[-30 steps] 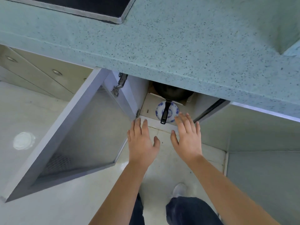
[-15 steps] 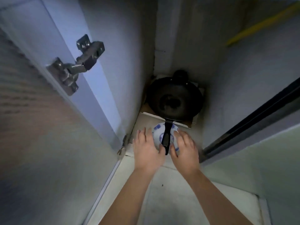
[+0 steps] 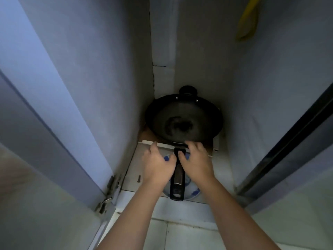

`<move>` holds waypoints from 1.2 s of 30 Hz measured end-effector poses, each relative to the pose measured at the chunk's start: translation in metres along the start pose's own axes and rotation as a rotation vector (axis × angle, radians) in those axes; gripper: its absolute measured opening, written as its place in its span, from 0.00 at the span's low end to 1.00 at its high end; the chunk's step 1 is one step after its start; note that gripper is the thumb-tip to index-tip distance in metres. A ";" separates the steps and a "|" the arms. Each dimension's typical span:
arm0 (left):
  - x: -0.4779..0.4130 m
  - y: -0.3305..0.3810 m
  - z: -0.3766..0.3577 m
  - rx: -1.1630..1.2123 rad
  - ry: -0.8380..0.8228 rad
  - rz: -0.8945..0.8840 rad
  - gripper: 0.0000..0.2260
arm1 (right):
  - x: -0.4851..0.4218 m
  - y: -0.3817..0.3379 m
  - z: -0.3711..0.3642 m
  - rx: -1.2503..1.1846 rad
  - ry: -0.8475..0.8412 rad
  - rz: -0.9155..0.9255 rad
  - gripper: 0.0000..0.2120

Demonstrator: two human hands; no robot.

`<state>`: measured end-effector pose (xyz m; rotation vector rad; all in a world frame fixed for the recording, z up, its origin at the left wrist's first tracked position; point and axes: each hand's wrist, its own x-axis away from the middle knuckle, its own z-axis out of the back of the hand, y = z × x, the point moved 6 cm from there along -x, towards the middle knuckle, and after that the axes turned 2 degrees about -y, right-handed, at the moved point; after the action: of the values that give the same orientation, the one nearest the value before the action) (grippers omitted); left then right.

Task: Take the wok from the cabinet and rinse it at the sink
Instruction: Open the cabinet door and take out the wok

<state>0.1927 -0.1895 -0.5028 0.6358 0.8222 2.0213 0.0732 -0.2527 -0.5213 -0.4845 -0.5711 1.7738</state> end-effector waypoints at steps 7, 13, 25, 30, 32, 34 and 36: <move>0.021 -0.012 -0.022 0.478 -0.244 0.209 0.24 | -0.001 0.012 -0.019 -0.424 -0.190 -0.218 0.22; 0.034 -0.016 -0.029 0.539 -0.364 0.231 0.22 | -0.002 0.014 -0.033 -0.751 -0.163 -0.385 0.23; 0.033 -0.018 -0.052 0.624 -0.418 0.242 0.24 | 0.006 0.011 -0.047 -0.977 -0.329 -0.639 0.07; 0.033 -0.017 -0.057 0.656 -0.404 0.251 0.27 | 0.005 0.013 -0.048 -0.930 -0.357 -0.615 0.11; 0.032 -0.016 -0.057 0.665 -0.411 0.249 0.28 | 0.004 0.012 -0.047 -0.882 -0.353 -0.596 0.10; 0.032 -0.016 -0.056 0.652 -0.405 0.237 0.29 | 0.003 0.009 -0.046 -0.855 -0.357 -0.566 0.11; 0.032 -0.014 -0.054 0.640 -0.383 0.220 0.28 | 0.003 0.007 -0.043 -0.843 -0.354 -0.526 0.11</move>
<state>0.1463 -0.1731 -0.5446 1.4762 1.2022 1.7168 0.0927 -0.2454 -0.5599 -0.5177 -1.5629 1.0540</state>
